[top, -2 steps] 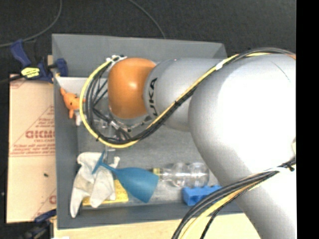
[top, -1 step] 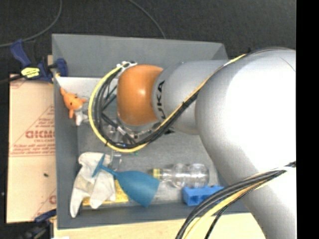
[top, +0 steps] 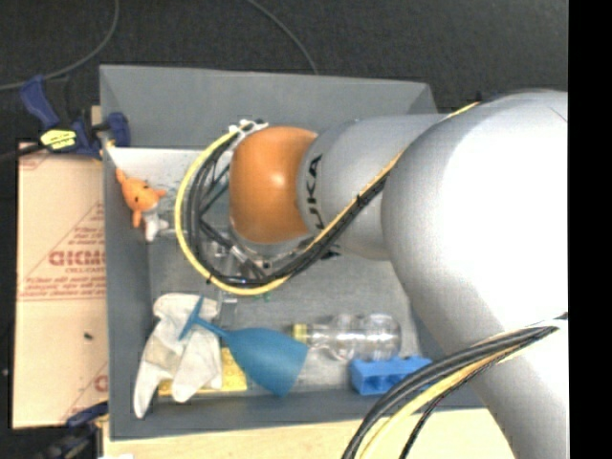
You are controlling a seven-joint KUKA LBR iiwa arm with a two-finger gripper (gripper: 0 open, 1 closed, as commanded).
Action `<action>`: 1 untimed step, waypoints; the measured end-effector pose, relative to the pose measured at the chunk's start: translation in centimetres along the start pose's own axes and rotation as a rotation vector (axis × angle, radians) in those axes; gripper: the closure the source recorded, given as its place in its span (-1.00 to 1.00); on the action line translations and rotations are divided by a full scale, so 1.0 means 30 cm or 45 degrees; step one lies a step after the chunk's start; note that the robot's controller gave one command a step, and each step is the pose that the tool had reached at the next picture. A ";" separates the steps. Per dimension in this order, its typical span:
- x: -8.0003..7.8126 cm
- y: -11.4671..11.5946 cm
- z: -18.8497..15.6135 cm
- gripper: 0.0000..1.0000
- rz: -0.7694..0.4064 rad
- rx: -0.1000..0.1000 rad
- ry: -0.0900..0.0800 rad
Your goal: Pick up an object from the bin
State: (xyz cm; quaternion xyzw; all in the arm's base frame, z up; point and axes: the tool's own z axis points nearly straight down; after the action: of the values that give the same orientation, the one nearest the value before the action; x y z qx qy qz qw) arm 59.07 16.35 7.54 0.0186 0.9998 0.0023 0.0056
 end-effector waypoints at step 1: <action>0.013 -0.043 0.010 -1.00 0.066 -0.003 0.003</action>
Offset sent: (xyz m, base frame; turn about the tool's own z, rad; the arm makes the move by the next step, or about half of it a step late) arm -0.0360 -0.0174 -0.0054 0.1212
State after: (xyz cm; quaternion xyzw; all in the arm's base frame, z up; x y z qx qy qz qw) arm 58.65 15.07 7.24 0.0445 0.9990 0.0038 0.0046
